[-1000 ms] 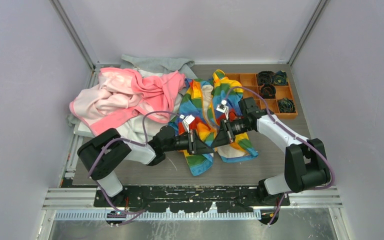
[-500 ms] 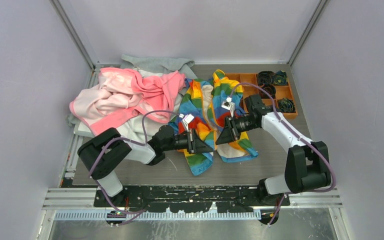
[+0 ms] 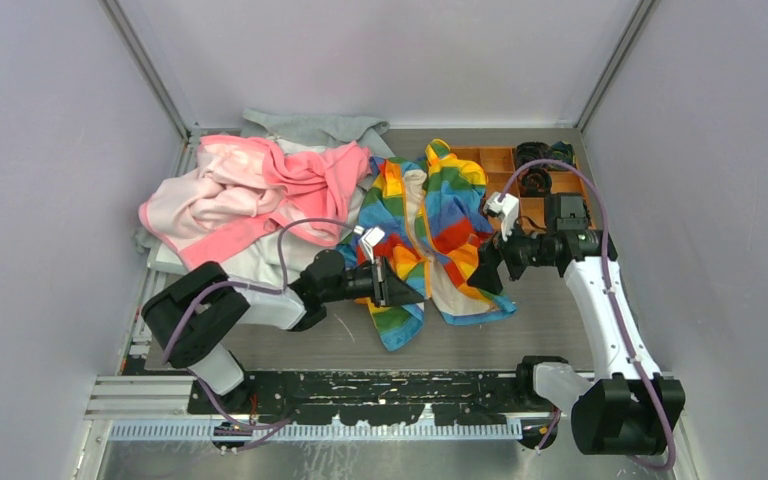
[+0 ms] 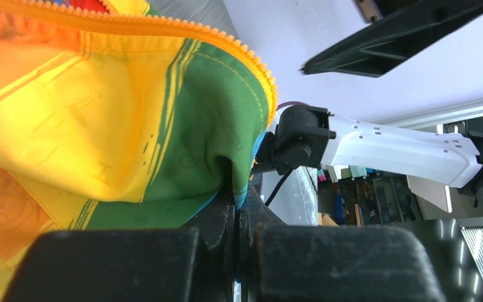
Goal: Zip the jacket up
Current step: Insert the zipper into the jacket.
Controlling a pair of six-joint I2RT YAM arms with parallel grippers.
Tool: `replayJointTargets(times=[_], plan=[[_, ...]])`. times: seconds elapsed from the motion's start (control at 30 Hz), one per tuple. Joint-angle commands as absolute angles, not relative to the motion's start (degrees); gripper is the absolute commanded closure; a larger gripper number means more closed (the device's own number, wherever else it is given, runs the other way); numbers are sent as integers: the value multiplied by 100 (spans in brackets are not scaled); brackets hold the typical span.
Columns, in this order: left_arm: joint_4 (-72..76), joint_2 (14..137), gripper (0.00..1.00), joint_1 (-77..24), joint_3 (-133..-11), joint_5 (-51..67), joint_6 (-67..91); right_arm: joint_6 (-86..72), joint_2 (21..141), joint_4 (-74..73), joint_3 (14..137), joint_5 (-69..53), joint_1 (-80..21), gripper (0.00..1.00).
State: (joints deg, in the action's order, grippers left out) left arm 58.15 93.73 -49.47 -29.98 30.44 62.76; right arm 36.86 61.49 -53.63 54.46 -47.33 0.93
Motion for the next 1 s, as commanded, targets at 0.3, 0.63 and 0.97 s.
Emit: replayJointTargets(times=[0.3,0.63,0.97], plan=[[4352,8103,100,-4913,-3222,2631,5282,4649,5778,-5244,4283,-2162,149,15],[4511,8161,100,-4913,-3187,2682,5267,4212,6758,-4872,4360,-1942,-187,35],[4448,8079,100,-4913,-3141,2681,5213,3867,7383,-4429,4420,-1326,-574,48]])
